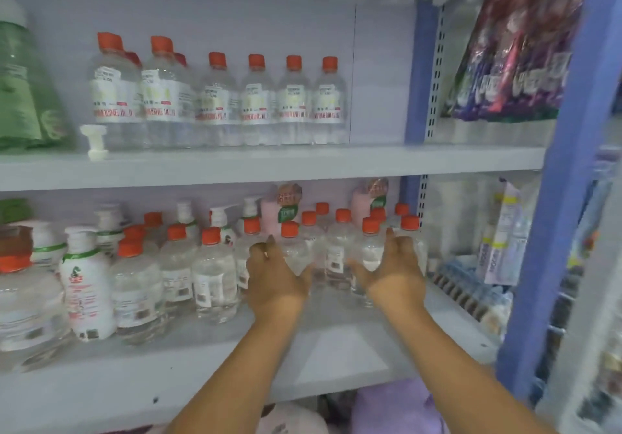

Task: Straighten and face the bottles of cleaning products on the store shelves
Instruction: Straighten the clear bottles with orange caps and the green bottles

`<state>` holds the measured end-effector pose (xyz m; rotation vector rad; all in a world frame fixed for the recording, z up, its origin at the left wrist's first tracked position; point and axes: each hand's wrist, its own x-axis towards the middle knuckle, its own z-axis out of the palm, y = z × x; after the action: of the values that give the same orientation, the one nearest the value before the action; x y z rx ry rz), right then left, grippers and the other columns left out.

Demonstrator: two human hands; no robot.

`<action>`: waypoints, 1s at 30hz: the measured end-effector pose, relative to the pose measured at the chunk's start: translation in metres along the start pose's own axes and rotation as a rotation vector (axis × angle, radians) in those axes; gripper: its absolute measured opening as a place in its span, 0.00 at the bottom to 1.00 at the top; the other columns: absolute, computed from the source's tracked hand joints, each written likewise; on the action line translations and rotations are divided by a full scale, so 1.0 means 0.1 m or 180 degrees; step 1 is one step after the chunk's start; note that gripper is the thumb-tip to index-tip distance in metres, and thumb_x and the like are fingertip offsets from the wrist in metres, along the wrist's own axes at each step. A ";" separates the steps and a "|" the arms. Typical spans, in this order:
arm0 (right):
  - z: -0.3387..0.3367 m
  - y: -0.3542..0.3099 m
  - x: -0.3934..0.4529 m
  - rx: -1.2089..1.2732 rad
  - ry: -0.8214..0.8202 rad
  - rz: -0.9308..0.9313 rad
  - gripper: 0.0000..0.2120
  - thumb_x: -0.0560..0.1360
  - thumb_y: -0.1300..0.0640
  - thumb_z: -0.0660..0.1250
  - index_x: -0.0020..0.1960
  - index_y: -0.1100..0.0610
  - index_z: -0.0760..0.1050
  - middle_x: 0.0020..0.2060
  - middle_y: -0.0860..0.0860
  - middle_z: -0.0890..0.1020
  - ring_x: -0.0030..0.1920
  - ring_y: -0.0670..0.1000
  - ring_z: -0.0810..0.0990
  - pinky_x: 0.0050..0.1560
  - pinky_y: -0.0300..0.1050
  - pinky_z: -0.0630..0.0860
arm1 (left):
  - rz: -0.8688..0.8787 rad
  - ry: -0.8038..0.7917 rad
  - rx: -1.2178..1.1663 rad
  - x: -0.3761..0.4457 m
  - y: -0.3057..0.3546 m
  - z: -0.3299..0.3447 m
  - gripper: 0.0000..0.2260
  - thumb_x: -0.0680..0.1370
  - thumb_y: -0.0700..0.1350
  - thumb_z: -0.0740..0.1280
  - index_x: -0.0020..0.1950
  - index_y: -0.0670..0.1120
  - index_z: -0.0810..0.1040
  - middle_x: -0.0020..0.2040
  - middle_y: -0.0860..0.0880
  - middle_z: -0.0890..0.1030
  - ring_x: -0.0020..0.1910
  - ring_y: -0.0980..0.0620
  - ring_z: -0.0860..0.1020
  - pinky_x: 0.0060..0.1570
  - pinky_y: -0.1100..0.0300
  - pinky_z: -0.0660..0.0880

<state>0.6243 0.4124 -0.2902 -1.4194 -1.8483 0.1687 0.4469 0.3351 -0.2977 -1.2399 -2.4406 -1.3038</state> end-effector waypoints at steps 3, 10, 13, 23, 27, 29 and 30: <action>0.08 -0.10 0.04 -0.0022 -0.0033 0.0040 0.43 0.71 0.33 0.72 0.77 0.54 0.63 0.69 0.57 0.68 0.69 0.59 0.71 0.62 0.50 0.74 | -0.0105 0.0017 -0.0118 -0.02 0.04 0.04 0.39 0.73 0.63 0.74 0.79 0.52 0.63 0.73 0.49 0.64 0.70 0.45 0.71 0.57 0.48 0.78; 0.16 -0.42 -0.31 0.1884 -0.0790 -0.0206 0.42 0.65 0.36 0.78 0.74 0.41 0.66 0.66 0.45 0.76 0.63 0.50 0.77 0.48 0.34 0.71 | 0.0029 0.0033 -0.1300 -0.60 -0.22 -0.56 0.34 0.70 0.66 0.76 0.72 0.70 0.63 0.65 0.62 0.77 0.58 0.56 0.79 0.47 0.65 0.75; 0.18 -0.84 -0.64 0.2284 -0.0999 -0.0426 0.42 0.60 0.31 0.77 0.70 0.36 0.67 0.65 0.41 0.77 0.64 0.48 0.77 0.52 0.38 0.74 | 0.0011 0.0428 -0.1137 -0.78 -0.45 -1.08 0.34 0.65 0.73 0.73 0.67 0.77 0.63 0.63 0.71 0.75 0.57 0.66 0.76 0.50 0.63 0.74; 0.80 -2.17 -1.59 0.1815 -0.0935 -0.1013 0.43 0.64 0.25 0.70 0.75 0.36 0.63 0.69 0.40 0.74 0.66 0.47 0.76 0.57 0.47 0.78 | -0.0620 0.1319 -0.0297 -0.65 -1.93 -2.47 0.37 0.67 0.65 0.78 0.71 0.67 0.64 0.59 0.61 0.80 0.51 0.54 0.79 0.47 0.56 0.75; 0.99 -2.31 -1.60 0.1307 -0.0446 -0.0961 0.44 0.68 0.28 0.72 0.78 0.43 0.63 0.63 0.49 0.70 0.59 0.53 0.79 0.45 0.44 0.76 | -0.0353 0.1033 -0.0038 -0.43 -2.21 -2.39 0.39 0.68 0.63 0.79 0.76 0.61 0.68 0.72 0.53 0.73 0.62 0.49 0.78 0.52 0.57 0.76; 1.04 -2.29 -1.55 0.1376 -0.0490 -0.0847 0.45 0.70 0.31 0.72 0.80 0.46 0.61 0.67 0.51 0.70 0.62 0.54 0.78 0.49 0.45 0.78 | -0.0140 0.1046 -0.0027 -0.35 -2.23 -2.32 0.38 0.69 0.58 0.80 0.77 0.57 0.70 0.74 0.49 0.66 0.63 0.48 0.75 0.54 0.60 0.73; 1.04 -2.26 -1.54 0.1419 -0.0528 -0.0847 0.44 0.72 0.33 0.72 0.81 0.47 0.60 0.69 0.50 0.70 0.64 0.53 0.77 0.52 0.45 0.78 | -0.0131 0.1022 -0.0094 -0.32 -2.22 -2.29 0.37 0.70 0.55 0.80 0.77 0.55 0.71 0.73 0.48 0.65 0.62 0.47 0.75 0.54 0.60 0.72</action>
<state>0.3950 0.2318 -0.3169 -0.8680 -1.9583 0.5405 0.2521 0.0812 -0.3118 -0.9067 -2.2372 -1.4279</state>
